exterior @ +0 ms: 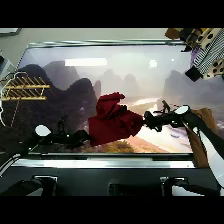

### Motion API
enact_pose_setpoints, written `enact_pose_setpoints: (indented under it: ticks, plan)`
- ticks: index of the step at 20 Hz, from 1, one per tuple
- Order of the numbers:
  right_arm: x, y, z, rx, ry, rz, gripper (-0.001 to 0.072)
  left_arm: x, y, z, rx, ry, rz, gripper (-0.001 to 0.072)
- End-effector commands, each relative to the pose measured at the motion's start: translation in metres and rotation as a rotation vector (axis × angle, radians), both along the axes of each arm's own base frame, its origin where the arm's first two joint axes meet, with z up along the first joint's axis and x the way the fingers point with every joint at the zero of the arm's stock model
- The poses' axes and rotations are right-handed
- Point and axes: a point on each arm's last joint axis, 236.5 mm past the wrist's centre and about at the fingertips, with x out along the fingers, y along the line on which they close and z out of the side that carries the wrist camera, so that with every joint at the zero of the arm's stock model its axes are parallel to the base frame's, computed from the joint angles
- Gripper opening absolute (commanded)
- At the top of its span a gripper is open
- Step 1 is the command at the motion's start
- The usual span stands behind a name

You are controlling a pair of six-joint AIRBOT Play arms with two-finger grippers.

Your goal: Fold the clothes and pants, and hang the long-sleeved shirts on hangers.

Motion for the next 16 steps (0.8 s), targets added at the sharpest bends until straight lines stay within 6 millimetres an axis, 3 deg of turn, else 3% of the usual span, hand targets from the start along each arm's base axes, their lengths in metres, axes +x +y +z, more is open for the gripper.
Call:
enact_pose_setpoints:
  ticks: [1, 9, 13, 14, 15, 16]
  plan:
    - [0.000, 0.000, 0.009, -0.001, -0.023, 0.008, 0.0027, 0.002, -0.016, -0.007, -0.028, 0.001, 0.008, 0.0681]
    - [-0.003, 0.003, 0.021, 0.009, -0.037, 0.025, 0.0027, 0.008, -0.030, -0.006, -0.069, -0.018, 0.030, 0.0678]
    - [-0.002, 0.003, 0.031, 0.007, -0.068, 0.025, 0.0027, 0.000, -0.041, -0.010, -0.077, 0.001, 0.004, 0.0666]
    - [-0.001, 0.003, 0.034, 0.006, -0.077, 0.024, 0.0027, -0.002, -0.043, -0.012, -0.075, 0.002, -0.004, 0.0570]
    - [-0.001, 0.003, 0.037, 0.006, -0.086, 0.025, 0.0027, -0.002, -0.044, -0.011, -0.078, -0.009, -0.014, 0.0346]
    - [-0.001, 0.003, 0.041, 0.006, -0.096, 0.026, 0.0027, 0.001, -0.047, -0.007, -0.096, -0.030, -0.022, 0.0219]
